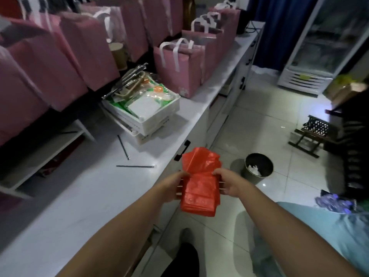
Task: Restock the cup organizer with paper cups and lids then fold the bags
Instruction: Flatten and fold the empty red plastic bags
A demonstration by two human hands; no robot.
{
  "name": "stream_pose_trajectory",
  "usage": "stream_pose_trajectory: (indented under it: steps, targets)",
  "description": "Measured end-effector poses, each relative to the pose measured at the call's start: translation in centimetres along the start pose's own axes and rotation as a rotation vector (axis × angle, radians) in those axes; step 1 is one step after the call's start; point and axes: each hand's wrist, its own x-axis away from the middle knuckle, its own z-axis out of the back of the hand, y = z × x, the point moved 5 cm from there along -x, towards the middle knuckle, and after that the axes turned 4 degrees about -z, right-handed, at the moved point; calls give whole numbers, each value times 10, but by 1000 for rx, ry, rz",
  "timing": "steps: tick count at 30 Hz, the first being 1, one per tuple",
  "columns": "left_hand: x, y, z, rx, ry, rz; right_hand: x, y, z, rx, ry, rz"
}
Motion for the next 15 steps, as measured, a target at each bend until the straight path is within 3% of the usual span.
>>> stream_pose_trajectory:
  steps: [9,15]
  targets:
    - [-129,96,-77,-144,-159,71,-54,-71,104,-231,140,-30]
    - [-203,147,-139,-210,-173,116,-90,-109,174,-382,200,-18]
